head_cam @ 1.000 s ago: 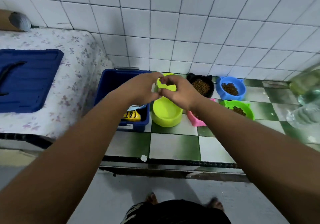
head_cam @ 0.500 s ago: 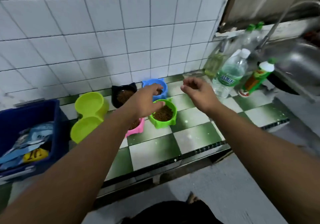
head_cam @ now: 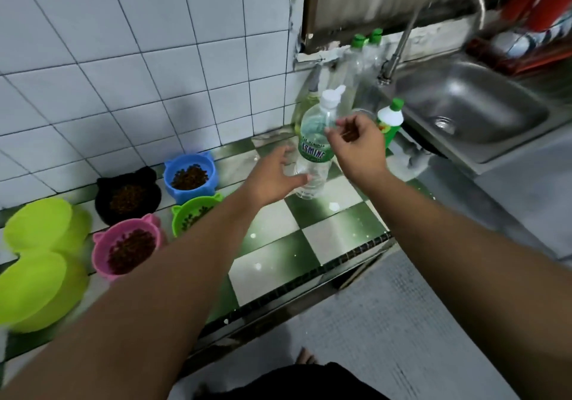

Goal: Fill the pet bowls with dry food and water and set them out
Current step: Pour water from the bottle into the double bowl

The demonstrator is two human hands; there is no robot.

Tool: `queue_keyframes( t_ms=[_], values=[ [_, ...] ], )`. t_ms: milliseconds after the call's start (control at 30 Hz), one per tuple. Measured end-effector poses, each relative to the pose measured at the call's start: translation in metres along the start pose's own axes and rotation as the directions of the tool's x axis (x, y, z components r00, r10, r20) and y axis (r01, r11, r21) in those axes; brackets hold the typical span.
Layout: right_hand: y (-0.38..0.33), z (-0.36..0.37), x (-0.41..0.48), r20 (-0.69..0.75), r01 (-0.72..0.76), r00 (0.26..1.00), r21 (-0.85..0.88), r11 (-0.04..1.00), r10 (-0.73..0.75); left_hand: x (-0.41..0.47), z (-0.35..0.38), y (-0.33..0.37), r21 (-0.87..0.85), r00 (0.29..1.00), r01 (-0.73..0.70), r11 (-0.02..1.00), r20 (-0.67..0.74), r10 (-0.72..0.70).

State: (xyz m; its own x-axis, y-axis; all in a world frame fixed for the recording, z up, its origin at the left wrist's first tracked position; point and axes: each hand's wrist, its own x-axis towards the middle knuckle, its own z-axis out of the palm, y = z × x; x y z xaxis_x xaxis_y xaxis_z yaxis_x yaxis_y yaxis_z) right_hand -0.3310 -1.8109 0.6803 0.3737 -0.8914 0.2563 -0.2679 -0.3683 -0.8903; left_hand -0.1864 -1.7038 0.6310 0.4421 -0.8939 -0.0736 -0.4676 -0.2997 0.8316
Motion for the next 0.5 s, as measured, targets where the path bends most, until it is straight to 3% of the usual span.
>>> queue_keyframes(
  t_ms=[200, 500],
  values=[
    [-0.021, 0.012, 0.044, -0.037, 0.048, 0.998, 0.033, 0.998, -0.047, 0.044, 0.016, 0.026, -0.191, 0.998, 0.005, 0.982, -0.066, -0.018],
    [-0.009, 0.015, 0.055, -0.024, -0.021, 0.999, 0.132, 0.991, 0.024, 0.077, 0.029, 0.021, -0.282, 1.0, 0.009, 0.959, 0.004, -0.008]
  ],
)
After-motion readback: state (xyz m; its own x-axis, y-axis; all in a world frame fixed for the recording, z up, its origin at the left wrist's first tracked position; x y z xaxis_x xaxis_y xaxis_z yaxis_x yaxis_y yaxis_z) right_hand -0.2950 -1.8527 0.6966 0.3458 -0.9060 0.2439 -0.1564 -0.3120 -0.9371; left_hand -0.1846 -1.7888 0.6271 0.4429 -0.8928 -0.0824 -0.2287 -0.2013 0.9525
